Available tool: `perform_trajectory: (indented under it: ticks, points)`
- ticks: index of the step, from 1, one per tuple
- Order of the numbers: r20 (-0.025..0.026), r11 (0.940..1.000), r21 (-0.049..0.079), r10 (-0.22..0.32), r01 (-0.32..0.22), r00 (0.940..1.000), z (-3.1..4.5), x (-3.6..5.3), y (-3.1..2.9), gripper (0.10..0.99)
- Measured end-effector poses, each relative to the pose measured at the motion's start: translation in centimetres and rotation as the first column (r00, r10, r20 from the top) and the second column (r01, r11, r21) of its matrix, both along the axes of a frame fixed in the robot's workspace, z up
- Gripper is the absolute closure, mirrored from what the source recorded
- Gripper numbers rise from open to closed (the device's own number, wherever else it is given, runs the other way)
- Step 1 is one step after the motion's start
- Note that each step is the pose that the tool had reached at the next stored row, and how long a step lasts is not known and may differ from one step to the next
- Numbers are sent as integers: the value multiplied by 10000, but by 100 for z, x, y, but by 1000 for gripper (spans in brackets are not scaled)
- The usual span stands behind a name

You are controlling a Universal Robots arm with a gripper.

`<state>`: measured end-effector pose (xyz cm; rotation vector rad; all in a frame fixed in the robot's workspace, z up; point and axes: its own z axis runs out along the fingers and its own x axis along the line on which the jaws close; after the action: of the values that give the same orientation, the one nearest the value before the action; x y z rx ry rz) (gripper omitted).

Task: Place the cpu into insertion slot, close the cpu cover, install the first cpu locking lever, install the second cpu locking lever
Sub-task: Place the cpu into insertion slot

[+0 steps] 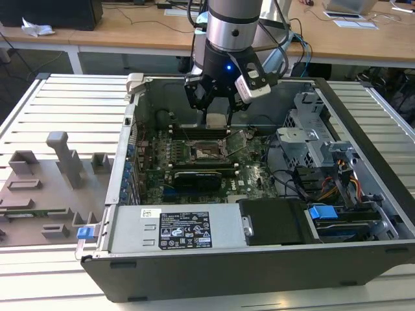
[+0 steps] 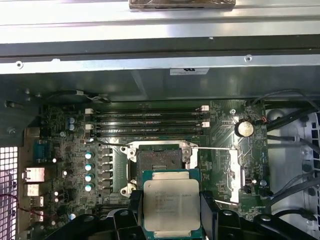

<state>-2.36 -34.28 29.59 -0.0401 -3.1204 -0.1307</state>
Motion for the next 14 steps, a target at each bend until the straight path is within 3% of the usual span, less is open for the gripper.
perform_trajectory:
  ticks: [9,11,12,14]
  points:
    - [0,10000,-4,-1,1,10000,-133,0,0,541]
    - [0,10000,-87,-1,1,10000,-143,3,6,541]
    - [-1,9997,-239,1,-1,10000,-151,9,27,541]
    - [-1,9996,-291,2,-2,10000,-166,13,55,541]
